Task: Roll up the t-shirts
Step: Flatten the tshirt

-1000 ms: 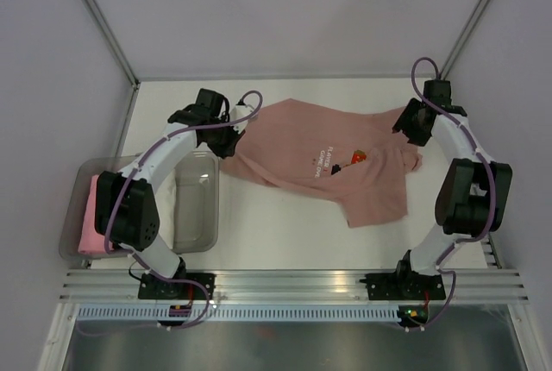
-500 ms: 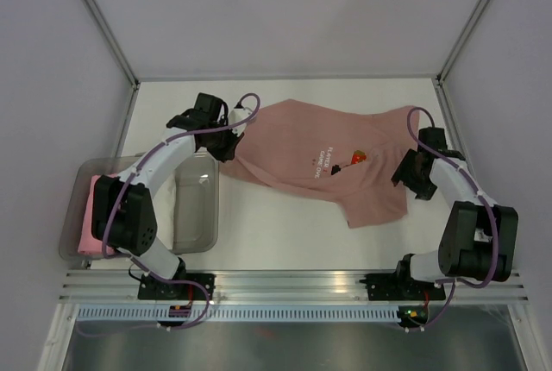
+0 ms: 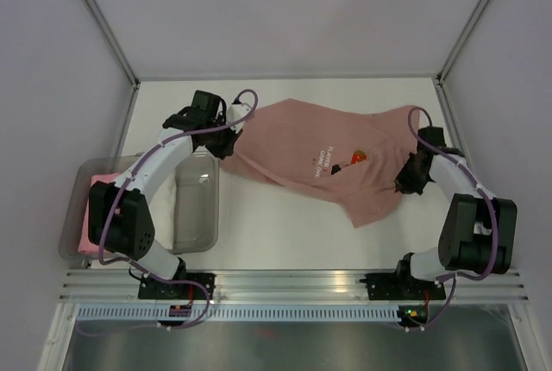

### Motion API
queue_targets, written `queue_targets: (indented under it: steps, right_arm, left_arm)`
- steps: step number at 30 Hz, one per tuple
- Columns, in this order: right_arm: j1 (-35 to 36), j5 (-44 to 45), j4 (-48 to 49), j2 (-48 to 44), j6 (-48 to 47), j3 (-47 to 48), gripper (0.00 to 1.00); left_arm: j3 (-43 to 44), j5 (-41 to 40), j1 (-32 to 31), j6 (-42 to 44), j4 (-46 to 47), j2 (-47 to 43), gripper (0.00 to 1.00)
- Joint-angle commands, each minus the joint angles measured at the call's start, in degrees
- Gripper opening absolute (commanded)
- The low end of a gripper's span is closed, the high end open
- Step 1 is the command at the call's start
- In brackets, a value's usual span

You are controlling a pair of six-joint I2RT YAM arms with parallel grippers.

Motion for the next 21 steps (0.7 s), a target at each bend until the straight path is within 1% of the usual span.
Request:
queue_targets:
  steps: [1, 2, 3, 5, 6, 8, 9, 11, 12, 14, 15, 17, 18, 21]
  right_arm:
    - [-0.56, -2.28, -1.45, -3.44, 0.74, 17.20, 0.00]
    - [-0.57, -2.19, -3.05, -3.53, 0.74, 21.33, 0.00]
    - [-0.65, -1.32, -4.63, -3.88, 0.65, 29.47, 0.00]
    - [-0.65, 0.79, -8.24, -5.88, 0.56, 37.07, 0.00]
    - [-0.91, 4.19, -8.86, -6.77, 0.21, 43.11, 0.00]
    - [-1.44, 5.88, -9.57, -9.49, 0.12, 47.63, 0.00]
    - [-1.79, 6.76, -9.57, -10.29, 0.21, 50.70, 0.00]
    - [-1.97, 7.30, -9.04, -12.04, 0.47, 53.01, 0.00]
    - [-1.97, 7.47, -8.61, -12.49, 0.82, 54.93, 0.00]
    - [-1.97, 9.14, -7.90, -12.93, 0.74, 57.57, 0.00]
    - [-1.97, 9.93, -7.81, -12.76, 0.39, 61.41, 0.00]
    - [-1.97, 11.78, -8.25, -11.36, -1.28, 66.00, 0.00]
    - [-1.97, 12.30, -8.42, -10.83, -1.81, 69.94, 0.00]
    - [-1.97, 14.15, -7.99, -8.98, -3.13, 71.56, 0.00]
  left_arm:
    - [6.95, -2.87, -0.15, 0.29, 1.37, -4.19, 0.02]
    - [8.53, -3.49, -0.15, 1.34, 0.84, -4.37, 0.02]
    - [12.81, -3.75, -0.06, 1.96, -1.51, -4.54, 0.02]
    - [17.31, -4.54, -0.15, 3.97, -5.04, -4.37, 0.02]
    - [20.90, -4.90, -0.15, 4.42, -7.84, -4.63, 0.02]
    - [24.17, -6.29, -0.15, 5.48, -9.88, -4.81, 0.02]
    - [28.02, -7.09, -0.06, 5.39, -11.89, -4.37, 0.02]
    - [32.60, -10.41, -0.06, 4.43, -13.31, -3.49, 0.02]
    - [37.50, -11.92, 0.03, 3.90, -13.58, -2.97, 0.02]
    - [43.23, -16.30, 0.29, 2.41, -14.45, -0.86, 0.02]
    - [49.79, -17.19, 0.29, 2.32, -15.07, 0.02, 0.02]
    - [55.71, -18.17, 0.29, 2.84, -16.91, 2.30, 0.02]
    - [59.83, -18.08, 0.29, 3.37, -17.44, 2.83, 0.02]
    - [62.07, -18.96, 0.29, 4.69, -17.62, 4.24, 0.02]
